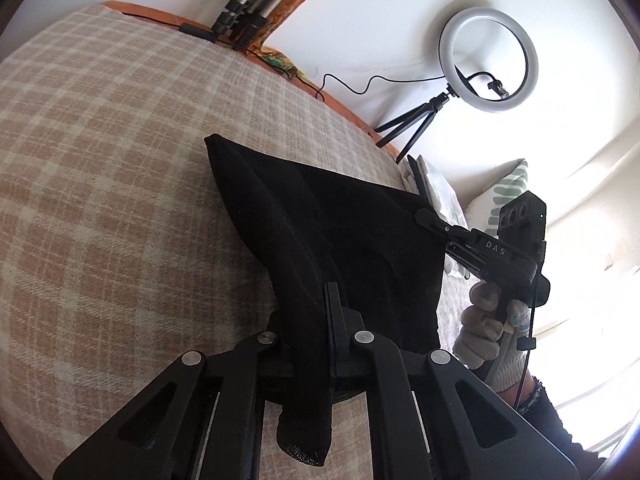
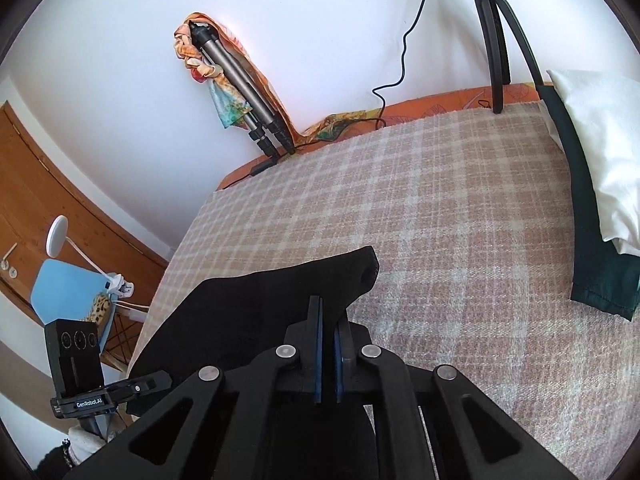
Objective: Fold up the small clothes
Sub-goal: 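Lift the folded black shirt with both tools toward the white clothes stack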
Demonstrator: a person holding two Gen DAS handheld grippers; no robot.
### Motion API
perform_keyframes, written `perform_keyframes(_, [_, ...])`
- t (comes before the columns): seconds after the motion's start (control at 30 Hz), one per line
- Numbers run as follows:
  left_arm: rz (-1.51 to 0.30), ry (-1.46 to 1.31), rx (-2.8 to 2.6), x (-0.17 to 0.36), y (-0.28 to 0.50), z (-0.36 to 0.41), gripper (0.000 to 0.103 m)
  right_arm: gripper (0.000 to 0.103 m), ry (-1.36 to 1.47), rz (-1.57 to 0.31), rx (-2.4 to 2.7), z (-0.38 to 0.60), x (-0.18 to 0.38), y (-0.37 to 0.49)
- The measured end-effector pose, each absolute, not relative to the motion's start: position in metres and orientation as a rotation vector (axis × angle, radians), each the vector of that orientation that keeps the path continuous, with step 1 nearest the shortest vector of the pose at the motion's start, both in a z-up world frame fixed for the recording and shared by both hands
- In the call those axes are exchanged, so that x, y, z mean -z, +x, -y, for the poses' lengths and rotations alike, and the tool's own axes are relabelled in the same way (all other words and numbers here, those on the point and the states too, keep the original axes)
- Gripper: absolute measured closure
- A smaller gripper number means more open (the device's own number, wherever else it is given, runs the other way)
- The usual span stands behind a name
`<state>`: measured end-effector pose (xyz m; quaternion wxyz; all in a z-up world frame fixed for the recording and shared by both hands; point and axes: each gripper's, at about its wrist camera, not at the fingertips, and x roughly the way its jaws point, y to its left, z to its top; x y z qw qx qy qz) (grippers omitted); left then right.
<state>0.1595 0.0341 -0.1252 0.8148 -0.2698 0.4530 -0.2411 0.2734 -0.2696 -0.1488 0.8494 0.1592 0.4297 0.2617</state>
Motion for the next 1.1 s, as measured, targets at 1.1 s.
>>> perform_keyframes(1.1, [-0.827, -0.395, 0.832, 0.06, 0.264, 0.193, 0.097, 0.102, 0.277, -0.724, -0.315, 0.495, 0.029, 0.29])
